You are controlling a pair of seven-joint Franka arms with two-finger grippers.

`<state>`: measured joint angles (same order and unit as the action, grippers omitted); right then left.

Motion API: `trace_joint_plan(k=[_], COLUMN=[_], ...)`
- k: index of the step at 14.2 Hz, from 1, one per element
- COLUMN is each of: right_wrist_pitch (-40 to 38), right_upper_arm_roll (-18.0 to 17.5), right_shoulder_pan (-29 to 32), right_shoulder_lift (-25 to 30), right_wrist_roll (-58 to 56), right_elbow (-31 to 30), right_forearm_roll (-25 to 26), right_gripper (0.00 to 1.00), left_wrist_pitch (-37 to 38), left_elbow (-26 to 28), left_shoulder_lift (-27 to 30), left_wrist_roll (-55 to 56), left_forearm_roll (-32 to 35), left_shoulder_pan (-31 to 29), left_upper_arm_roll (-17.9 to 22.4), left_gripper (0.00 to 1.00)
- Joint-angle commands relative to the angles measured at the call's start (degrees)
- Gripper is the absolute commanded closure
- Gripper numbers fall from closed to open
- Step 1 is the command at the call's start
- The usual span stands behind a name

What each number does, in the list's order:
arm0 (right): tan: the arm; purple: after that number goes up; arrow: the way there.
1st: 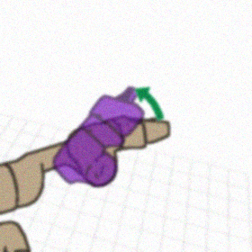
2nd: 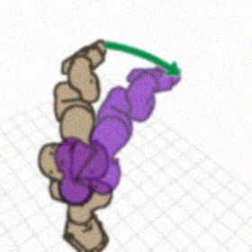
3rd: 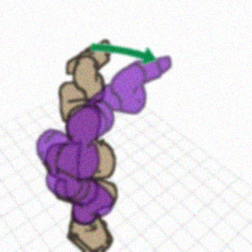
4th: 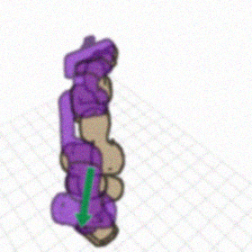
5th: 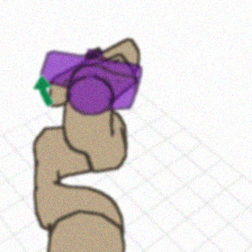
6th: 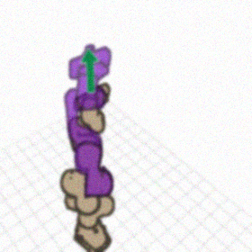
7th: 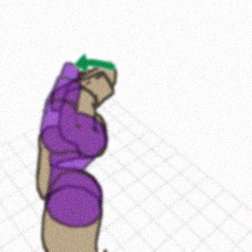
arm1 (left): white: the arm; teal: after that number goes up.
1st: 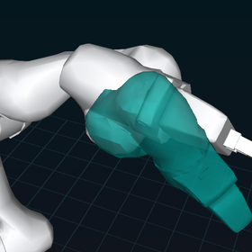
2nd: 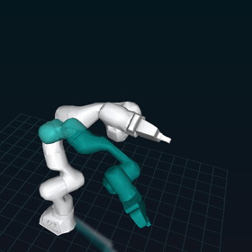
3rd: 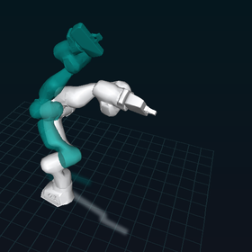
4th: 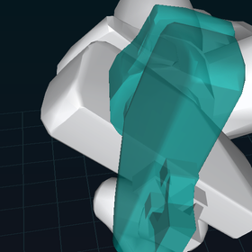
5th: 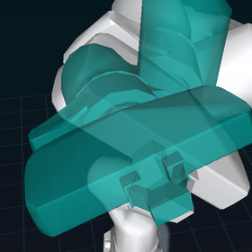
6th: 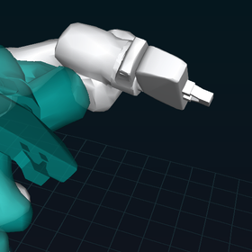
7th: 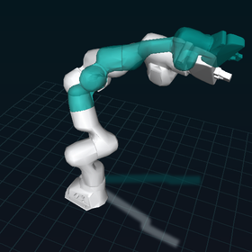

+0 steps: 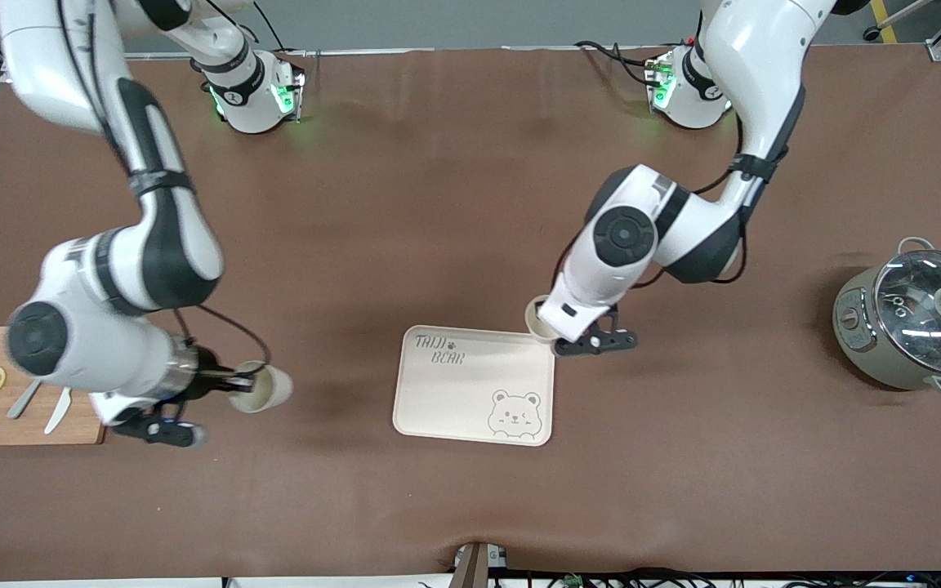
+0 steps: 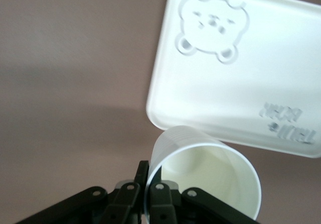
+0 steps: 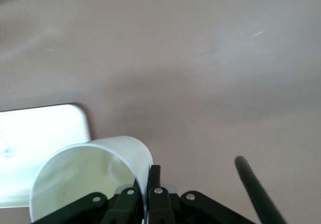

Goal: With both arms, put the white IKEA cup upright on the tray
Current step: 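Lift both cups and carry them over the bear tray with both grippers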

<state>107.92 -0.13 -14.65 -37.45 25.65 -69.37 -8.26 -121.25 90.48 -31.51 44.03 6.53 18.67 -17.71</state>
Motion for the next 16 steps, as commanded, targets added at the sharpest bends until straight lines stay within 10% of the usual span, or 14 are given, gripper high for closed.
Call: trace_joint_plan(k=[1,16], right_wrist_pitch=[5.8,25.6], right_upper_arm_roll=[0.7,1.3], right_shoulder_pan=[-5.5,-15.8], right_shoulder_lift=[-3.8,-16.6], right_wrist_roll=[8.9,19.4], right_elbow=[2.5,1.7], right_forearm_roll=[-1.3,2.2], right_gripper=[1.0,1.0], left_wrist_pitch=[0.7,-11.7], left_elbow=[-0.6,1.7], left_shoulder_lift=[-0.3,-6.9], left_wrist_roll=[2.5,7.7], left_forearm_roll=[-1.2,1.6], left_shoulder_pan=[2.4,5.3], left_upper_arm_roll=[0.0,0.7], left_gripper=[1.0,1.0])
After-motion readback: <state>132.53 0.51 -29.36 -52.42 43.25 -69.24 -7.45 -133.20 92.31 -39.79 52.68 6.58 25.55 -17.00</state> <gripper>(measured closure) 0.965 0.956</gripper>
